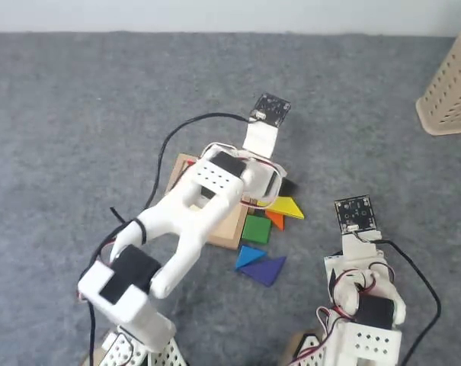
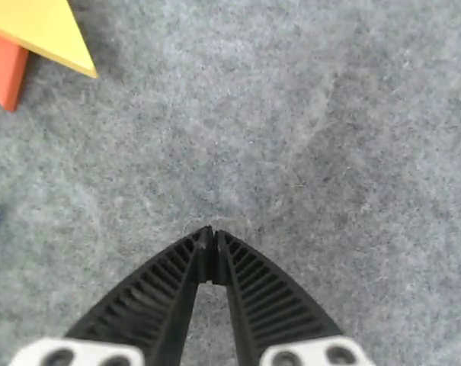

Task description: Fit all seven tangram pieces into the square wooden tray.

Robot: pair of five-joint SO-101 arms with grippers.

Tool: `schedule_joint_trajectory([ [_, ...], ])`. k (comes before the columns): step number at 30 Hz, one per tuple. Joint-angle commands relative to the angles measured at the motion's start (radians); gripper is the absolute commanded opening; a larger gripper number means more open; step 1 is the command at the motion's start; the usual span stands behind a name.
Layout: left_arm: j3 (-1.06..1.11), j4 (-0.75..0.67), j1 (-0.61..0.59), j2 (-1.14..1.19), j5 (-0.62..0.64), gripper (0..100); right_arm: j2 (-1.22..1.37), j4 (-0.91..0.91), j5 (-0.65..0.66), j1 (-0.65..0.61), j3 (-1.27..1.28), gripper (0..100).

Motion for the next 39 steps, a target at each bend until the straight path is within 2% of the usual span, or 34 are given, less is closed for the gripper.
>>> schedule_joint_trajectory([
  [1, -0.051, -0.015, 0.029, 0.003, 0.124, 34, -0.015, -0.013, 0.012, 0.012, 0.006, 0.6],
  [9, -0.045, 0.043, 0.034, 0.052, 0.222, 34, -0.015, -0.013, 0.012, 0.012, 0.006, 0.6],
  [26, -0.045, 0.109, 0.054, 0.104, 0.216, 34, -0.015, -0.013, 0.012, 0.012, 0.006, 0.6],
  [34, -0.050, 0.114, 0.058, 0.166, 0.109, 33, -0.015, -0.013, 0.012, 0.012, 0.006, 0.6],
  [39, -0.107, 0.187, 0.058, 0.196, 0.057, 33, -0.015, -0.013, 0.012, 0.012, 0.006, 0.6],
])
